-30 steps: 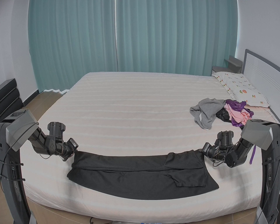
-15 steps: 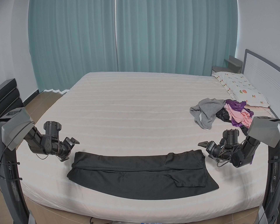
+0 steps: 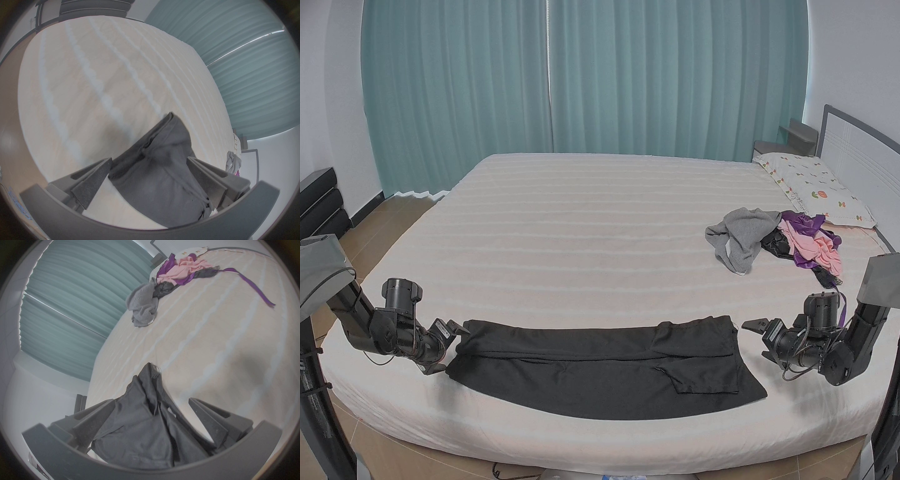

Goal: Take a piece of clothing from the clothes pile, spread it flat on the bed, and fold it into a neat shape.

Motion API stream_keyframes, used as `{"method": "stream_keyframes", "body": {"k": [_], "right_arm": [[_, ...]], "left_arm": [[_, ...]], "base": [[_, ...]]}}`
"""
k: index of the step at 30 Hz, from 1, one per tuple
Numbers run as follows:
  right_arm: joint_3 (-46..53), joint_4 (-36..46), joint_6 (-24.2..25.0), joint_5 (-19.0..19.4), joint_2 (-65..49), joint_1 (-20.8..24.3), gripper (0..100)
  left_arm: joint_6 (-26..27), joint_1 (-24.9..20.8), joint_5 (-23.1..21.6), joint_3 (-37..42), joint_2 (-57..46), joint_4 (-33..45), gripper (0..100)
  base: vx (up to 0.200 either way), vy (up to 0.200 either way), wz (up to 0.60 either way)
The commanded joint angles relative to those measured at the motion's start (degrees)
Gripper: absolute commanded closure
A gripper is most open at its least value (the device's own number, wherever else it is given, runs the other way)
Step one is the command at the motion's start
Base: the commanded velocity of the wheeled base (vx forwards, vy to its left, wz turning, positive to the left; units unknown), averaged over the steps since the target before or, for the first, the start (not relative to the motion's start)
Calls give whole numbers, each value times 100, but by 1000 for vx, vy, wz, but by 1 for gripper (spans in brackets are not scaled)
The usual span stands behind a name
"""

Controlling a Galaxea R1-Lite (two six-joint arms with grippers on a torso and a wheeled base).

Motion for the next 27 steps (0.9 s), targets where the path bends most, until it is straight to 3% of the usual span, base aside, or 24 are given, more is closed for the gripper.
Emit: {"method": "stream_keyframes", "body": {"k": [1, 6, 21, 22, 27], "right_arm": [[727, -628, 183, 6, -239, 41, 0], [1096, -1103, 253, 23, -142, 41, 0], [1131, -1226, 262, 23, 77, 94, 0], [1131, -1226, 262, 23, 77, 94, 0], [1228, -1226, 253, 15, 77, 155, 0]], "left_arm": [[37, -64, 73, 542, -210, -323, 0], [46, -187, 231, 806, -113, -772, 0], [476, -468, 890, 499, 555, -1229, 0], [494, -468, 917, 490, 581, -1238, 100], [635, -539, 1321, 472, 722, -1264, 100]], "base": [[0, 0, 0], [0, 0, 0], [0, 0, 0], [0, 0, 0], [0, 0, 0]]}}
